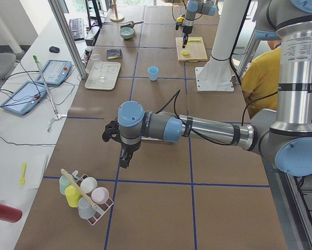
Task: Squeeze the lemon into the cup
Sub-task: 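Carry the lemon with the right gripper over the blue cup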
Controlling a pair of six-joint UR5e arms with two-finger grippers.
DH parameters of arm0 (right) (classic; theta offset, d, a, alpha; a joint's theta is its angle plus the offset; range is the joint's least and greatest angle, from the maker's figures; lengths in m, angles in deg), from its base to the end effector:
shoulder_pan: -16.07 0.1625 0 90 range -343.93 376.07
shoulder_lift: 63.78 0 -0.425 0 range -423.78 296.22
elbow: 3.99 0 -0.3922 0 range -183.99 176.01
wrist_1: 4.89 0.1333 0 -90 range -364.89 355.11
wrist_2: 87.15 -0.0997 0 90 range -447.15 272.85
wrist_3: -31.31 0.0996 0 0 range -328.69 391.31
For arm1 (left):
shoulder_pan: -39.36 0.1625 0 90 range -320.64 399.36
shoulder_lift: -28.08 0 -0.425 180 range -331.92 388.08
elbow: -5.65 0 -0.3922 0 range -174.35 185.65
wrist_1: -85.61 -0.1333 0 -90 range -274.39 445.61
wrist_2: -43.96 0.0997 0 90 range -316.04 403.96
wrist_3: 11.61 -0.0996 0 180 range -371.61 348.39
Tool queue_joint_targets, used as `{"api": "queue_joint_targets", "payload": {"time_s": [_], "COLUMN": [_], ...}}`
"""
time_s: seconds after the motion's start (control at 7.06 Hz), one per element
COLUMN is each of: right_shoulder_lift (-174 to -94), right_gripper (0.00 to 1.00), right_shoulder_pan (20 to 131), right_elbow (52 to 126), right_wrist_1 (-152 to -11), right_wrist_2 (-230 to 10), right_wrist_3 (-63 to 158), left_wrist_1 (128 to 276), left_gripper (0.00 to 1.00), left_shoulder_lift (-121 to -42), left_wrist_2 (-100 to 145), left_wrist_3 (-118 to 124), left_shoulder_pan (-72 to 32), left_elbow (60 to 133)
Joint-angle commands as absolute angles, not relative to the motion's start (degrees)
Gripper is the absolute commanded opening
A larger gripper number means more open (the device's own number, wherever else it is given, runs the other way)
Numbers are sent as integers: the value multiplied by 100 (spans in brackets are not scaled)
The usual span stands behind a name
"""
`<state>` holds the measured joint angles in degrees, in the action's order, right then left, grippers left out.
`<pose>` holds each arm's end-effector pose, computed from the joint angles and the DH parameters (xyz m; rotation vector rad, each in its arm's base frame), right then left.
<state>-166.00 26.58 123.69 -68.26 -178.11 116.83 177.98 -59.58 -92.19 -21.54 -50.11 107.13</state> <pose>-0.3732 -0.2031 0.3918 0.1032 -0.9037 0.0903 -0.0570 -0.4819 0.5726 0.2557 0.7865 0.2530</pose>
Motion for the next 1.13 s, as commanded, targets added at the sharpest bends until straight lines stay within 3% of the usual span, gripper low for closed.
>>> {"api": "queue_joint_targets", "payload": {"time_s": [0.0, 0.28, 0.71, 0.99], "right_shoulder_lift": [-16303, -15811, -13408, -12465], "right_gripper": [23, 22, 22, 23], "right_shoulder_pan": [2994, 3389, 4074, 4348], "right_elbow": [12372, 12310, 11776, 11005], "right_wrist_1": [-6826, -7000, -9157, -9339], "right_wrist_2": [-18082, -18320, -18514, -18761], "right_wrist_3": [11683, 11683, 11692, 11945], "left_wrist_1": [17798, 17798, 17798, 17798], "left_gripper": [100, 100, 100, 100], "left_shoulder_lift": [-5946, -5946, -5928, -5902], "left_wrist_2": [-9227, -9227, -9227, -9227], "left_wrist_3": [-2154, -2154, -2154, -2154], "left_shoulder_pan": [-5011, -5011, -5020, -5029], "left_elbow": [10716, 10734, 10778, 10787]}}
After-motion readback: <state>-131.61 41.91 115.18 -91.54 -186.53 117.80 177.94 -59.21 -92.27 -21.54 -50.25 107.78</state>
